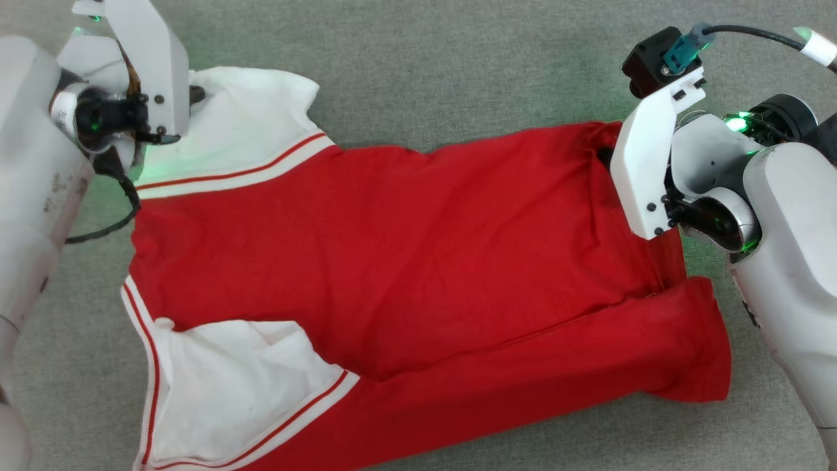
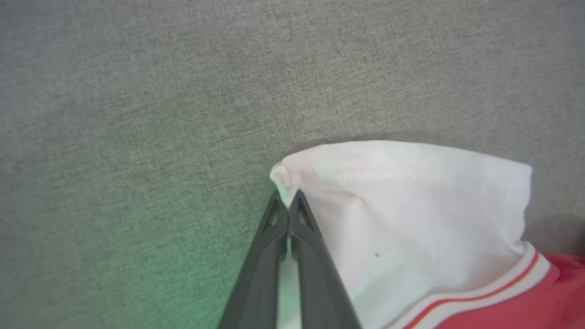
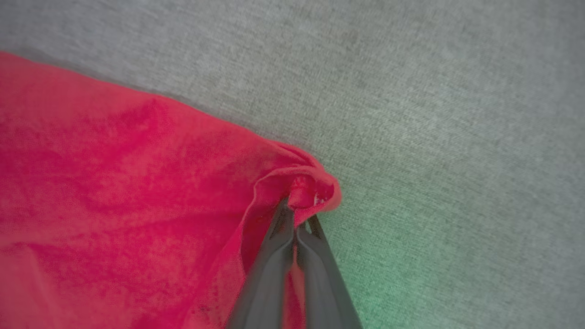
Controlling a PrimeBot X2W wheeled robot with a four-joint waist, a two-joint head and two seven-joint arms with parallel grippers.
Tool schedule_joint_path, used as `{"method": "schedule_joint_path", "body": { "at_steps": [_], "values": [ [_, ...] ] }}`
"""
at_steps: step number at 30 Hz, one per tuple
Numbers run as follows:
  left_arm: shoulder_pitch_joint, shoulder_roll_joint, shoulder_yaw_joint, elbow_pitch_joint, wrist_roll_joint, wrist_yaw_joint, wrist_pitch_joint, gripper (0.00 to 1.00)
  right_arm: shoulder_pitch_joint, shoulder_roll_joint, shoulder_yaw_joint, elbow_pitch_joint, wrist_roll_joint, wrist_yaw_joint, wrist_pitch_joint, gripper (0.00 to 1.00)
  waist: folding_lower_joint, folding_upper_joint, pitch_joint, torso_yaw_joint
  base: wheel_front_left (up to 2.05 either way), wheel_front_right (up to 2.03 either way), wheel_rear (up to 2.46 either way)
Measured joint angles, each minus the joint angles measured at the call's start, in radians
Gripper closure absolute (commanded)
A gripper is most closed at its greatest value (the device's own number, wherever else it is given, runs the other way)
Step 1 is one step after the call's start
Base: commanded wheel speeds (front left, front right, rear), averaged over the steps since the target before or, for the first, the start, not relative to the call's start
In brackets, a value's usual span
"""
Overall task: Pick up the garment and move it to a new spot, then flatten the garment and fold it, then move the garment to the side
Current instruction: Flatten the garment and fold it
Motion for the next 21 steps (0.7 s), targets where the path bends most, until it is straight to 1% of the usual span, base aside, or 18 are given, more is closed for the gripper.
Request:
{"method": "schedule_joint_path", "body": {
  "at_steps": [3, 6, 11, 16, 21],
  "values": [
    [0.001, -0.005, 0.002, 0.008, 0.0, -0.009, -0.02, 1.0, -0.003, -0.007, -0.001, 0.021, 0.011, 0.001, -0.028, 1.0, 0.0, 0.0, -0.01, 0.007, 0.0, 0.0, 0.0],
    [0.002, -0.005, -0.002, 0.011, 0.001, -0.018, -0.033, 1.0, -0.002, -0.018, -0.01, 0.044, 0.011, 0.001, -0.078, 1.0, 0.0, 0.0, -0.027, 0.015, 0.0, 0.0, 0.0],
    [0.005, -0.005, -0.009, -0.005, 0.003, -0.031, -0.047, 1.0, 0.018, -0.059, 0.005, 0.053, 0.037, 0.0, -0.145, 1.0, 0.0, 0.0, -0.072, 0.032, 0.0, 0.0, 0.0],
    [0.035, 0.011, -0.03, -0.064, 0.004, -0.037, -0.043, 1.0, 0.075, -0.124, 0.026, 0.027, 0.059, 0.0, -0.205, 1.0, 0.0001, 0.0, -0.136, 0.055, 0.0, 0.0, 0.0],
    [0.085, 0.053, -0.053, -0.17, 0.011, -0.04, -0.039, 1.0, 0.158, -0.191, 0.038, -0.031, 0.093, 0.0, -0.246, 1.0, 0.0, 0.0, -0.209, 0.081, 0.0, 0.0, 0.0]
  ]
}}
